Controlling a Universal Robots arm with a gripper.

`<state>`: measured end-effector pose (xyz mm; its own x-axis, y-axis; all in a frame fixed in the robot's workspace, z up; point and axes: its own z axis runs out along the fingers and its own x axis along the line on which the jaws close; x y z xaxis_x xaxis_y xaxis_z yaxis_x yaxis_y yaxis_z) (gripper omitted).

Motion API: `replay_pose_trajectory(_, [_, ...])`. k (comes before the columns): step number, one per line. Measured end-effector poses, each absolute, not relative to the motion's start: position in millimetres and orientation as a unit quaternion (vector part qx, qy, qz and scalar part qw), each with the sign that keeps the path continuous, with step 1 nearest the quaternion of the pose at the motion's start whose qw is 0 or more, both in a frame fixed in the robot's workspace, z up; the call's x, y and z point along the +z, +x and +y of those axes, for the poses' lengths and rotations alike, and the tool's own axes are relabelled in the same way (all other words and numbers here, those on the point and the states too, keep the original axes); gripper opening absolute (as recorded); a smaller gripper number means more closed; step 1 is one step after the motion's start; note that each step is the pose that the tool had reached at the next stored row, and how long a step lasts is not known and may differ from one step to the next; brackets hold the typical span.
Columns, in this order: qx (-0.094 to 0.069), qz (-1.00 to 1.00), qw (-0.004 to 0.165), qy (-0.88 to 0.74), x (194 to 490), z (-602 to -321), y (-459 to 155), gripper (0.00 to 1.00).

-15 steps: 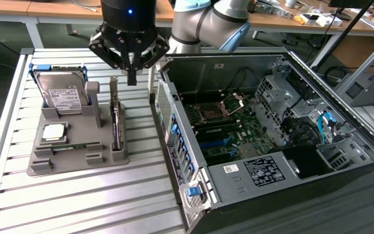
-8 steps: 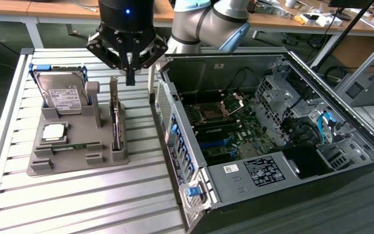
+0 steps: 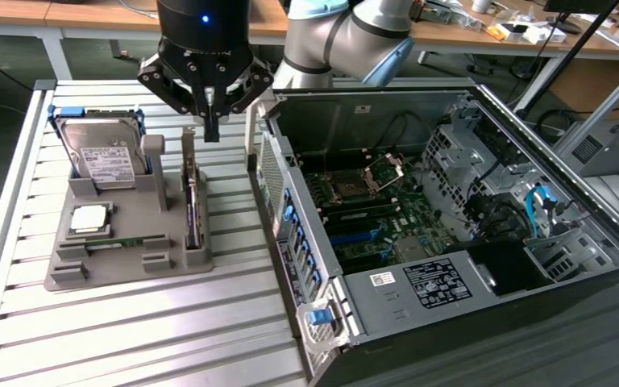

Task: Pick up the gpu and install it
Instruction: 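Reach for the gpu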

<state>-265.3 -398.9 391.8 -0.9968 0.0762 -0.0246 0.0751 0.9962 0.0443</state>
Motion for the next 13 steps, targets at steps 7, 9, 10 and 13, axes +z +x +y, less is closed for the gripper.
replay_pose_trajectory(7, [0.022, 0.999, 0.013, 0.038, 391.7, -398.9, -270.6, 0.13])
replay_pose_trajectory(9, [0.022, 0.999, 0.013, 0.038, 391.7, -398.9, -271.9, 0.13])
replay_pose_trajectory(10, [0.022, 0.999, 0.013, 0.038, 391.7, -398.9, -272.3, 0.13])
replay_pose_trajectory(13, [0.022, 0.999, 0.013, 0.038, 391.7, -398.9, -273.3, 0.13])
